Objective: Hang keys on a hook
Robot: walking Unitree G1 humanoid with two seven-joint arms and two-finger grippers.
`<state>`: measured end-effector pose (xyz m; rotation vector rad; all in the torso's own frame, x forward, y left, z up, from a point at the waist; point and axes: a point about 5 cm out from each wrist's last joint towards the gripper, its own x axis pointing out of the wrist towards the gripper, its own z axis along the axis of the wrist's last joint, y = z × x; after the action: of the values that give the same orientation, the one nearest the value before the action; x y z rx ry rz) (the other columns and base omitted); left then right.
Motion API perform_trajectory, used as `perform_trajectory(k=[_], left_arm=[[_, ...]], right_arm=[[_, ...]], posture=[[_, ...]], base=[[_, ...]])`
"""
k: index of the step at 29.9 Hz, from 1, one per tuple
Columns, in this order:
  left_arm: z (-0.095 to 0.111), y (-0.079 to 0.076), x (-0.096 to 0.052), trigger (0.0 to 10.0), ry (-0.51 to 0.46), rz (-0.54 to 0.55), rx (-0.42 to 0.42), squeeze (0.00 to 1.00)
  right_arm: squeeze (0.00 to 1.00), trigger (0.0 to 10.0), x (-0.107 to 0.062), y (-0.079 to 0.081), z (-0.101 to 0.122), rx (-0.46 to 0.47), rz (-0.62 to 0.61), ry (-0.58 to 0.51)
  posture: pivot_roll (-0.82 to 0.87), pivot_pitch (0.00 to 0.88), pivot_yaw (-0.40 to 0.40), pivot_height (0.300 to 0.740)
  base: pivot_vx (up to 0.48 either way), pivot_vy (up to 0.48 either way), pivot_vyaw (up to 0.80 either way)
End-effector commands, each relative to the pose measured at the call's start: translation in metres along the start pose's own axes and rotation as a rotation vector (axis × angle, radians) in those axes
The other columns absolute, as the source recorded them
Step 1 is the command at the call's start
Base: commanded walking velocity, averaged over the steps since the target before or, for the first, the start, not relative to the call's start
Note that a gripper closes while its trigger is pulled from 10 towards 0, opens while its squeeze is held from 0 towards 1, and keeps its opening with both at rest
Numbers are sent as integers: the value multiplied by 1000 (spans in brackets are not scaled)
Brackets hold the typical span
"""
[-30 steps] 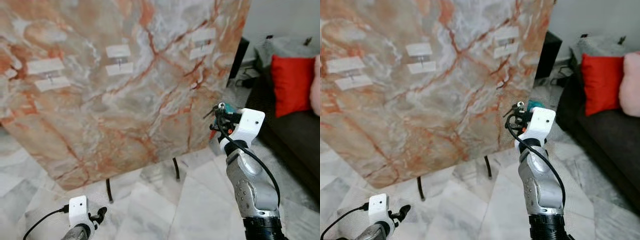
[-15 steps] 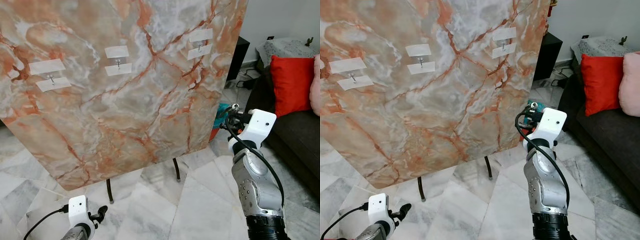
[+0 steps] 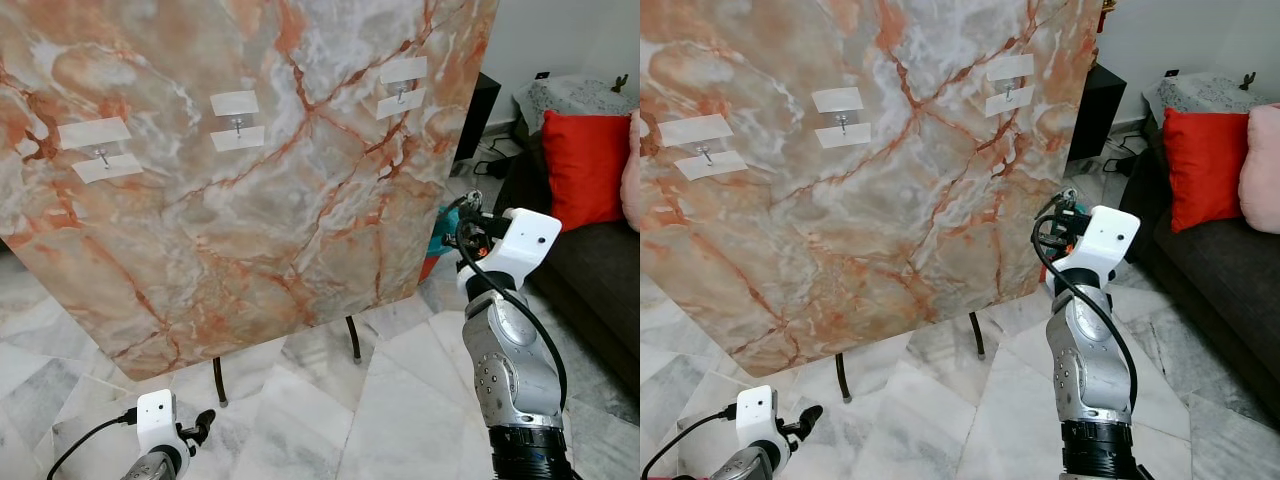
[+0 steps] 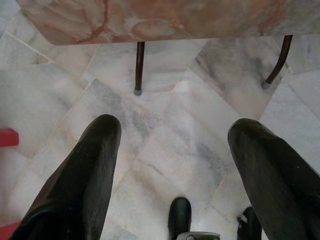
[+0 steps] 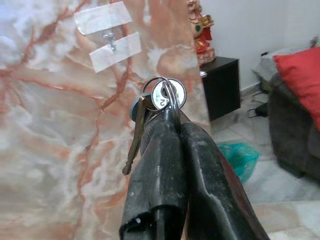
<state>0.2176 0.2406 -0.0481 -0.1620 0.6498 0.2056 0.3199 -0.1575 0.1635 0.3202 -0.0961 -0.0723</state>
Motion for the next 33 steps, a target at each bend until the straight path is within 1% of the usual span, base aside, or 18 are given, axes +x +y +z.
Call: perform_trajectory(k=[1,5,8,9,10,12,13,14,17,18,21,22,23,24,25,26,29,33], left_arm=[[-3,-2,-1,10000,5,-5,-1,0],[-3,-2,-1,10000,4,-5,-2,0],[-3,-2,-1,10000,3,-4,-2,0],[-3,-2,-1,10000,3,-4,-3,0],[-3,-2,-1,10000,3,-4,-3,0],[-3,-2,-1,10000,3,-5,-2,0],[-3,-3,0,10000,3,-6,-1,0],[-3,-3,0,10000,3,-7,-1,0],[-3,-3,0,10000,4,-8,1,0],[-3,-3,0,10000,4,-9,2,0],[-3,-4,0,10000,4,-10,3,0],[-3,-5,0,10000,5,-13,11,0],[-3,-5,0,10000,5,-13,11,0],[-3,-5,0,10000,6,-14,12,0],[-3,-5,0,10000,6,-14,12,0],[-3,-5,0,10000,6,-15,13,0],[-3,-7,0,10000,6,-21,19,0],[-3,-8,0,10000,6,-26,26,0]], right_arm=[[0,10000,0,2,3,48,13,-15],[0,10000,1,5,2,141,49,4],[0,10000,-1,17,0,219,173,39],[0,10000,-3,24,-1,251,244,52],[0,10000,-3,24,-1,251,244,52],[0,10000,-7,32,1,212,360,63],[0,10000,-9,35,1,166,429,65],[0,10000,-10,35,1,154,447,65],[0,10000,-8,28,1,106,467,76],[0,10000,-7,20,3,64,503,76],[0,10000,-8,12,6,20,546,73],[0,10000,-8,4,11,-13,591,73],[0,10000,-8,4,11,-13,591,73],[0,10000,-8,-1,14,-49,639,72],[0,10000,-8,-1,14,-49,639,72],[0,10000,-9,-6,19,-58,677,64],[0,10000,-11,-14,26,-6,739,48],[0,10000,-20,-14,26,29,859,52]], posture=[[32,51,4,740],[31,55,3,740],[30,56,3,740],[30,56,3,740],[30,56,3,740],[28,57,3,740],[28,57,3,740],[28,57,3,740],[26,57,3,740],[21,58,4,740],[21,58,4,740],[19,59,4,740],[19,59,4,740],[19,59,4,740],[19,59,4,740],[19,59,4,740],[13,58,2,740],[16,57,2,740]], base=[[0,0,0],[0,0,0],[0,0,0],[0,0,0],[0,0,0],[0,0,0],[0,0,0],[0,0,0],[0,0,0],[0,0,0],[0,0,0],[0,0,0],[0,0,0],[0,0,0],[0,0,0],[0,0,0],[0,0,0],[0,0,0]])
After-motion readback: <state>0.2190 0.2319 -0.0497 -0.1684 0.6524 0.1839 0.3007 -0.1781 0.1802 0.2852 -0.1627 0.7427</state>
